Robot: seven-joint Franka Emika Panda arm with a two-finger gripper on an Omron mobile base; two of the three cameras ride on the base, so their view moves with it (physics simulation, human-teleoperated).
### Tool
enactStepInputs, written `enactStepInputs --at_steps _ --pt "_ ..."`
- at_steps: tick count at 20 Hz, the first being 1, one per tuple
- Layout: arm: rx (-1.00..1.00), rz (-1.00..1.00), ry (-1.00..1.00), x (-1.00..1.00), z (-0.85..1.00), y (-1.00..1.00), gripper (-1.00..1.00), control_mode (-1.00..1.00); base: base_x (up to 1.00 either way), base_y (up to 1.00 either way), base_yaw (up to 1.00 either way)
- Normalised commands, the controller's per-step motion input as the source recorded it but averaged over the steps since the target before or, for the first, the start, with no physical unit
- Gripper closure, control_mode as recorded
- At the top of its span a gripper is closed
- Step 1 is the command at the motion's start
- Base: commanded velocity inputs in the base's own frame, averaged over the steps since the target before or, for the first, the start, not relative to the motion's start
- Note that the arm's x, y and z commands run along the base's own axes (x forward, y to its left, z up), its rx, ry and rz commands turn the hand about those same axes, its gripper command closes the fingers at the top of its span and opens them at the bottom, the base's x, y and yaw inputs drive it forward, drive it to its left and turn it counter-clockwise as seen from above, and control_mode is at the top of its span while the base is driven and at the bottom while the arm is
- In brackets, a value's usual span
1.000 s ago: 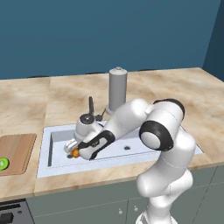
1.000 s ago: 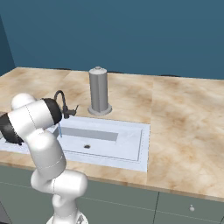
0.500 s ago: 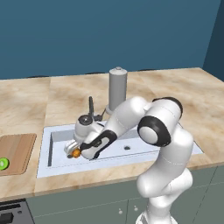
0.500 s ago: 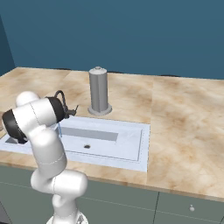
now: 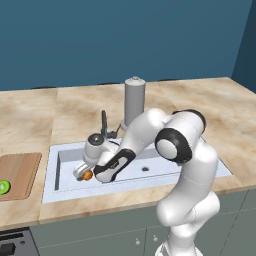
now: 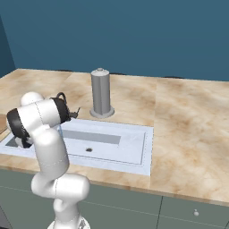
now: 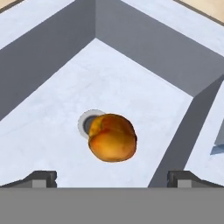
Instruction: Pick the kiwi, peach from the sink and place them on the cutting board to airdry. Then turn off the sink faucet.
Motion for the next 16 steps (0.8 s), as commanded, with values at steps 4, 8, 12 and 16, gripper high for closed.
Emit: enactStepInputs --at_steps 4,8,12,16 --pt "-0.03 0.0 0.0 0.05 -0.14 0.06 -1.0 -1.0 0.0 0.0 0.0" --pt "-0.03 0.0 0.01 0.08 -0.14 0.04 -1.0 -1.0 0.0 0.0 0.0" --pt "-0.02 0.0 0.02 0.12 -0.15 0.05 -1.0 -1.0 0.0 0.0 0.0" --pt "-0.03 0.0 0.03 0.16 -0.15 0.07 -1.0 -1.0 0.0 0.0 0.0"
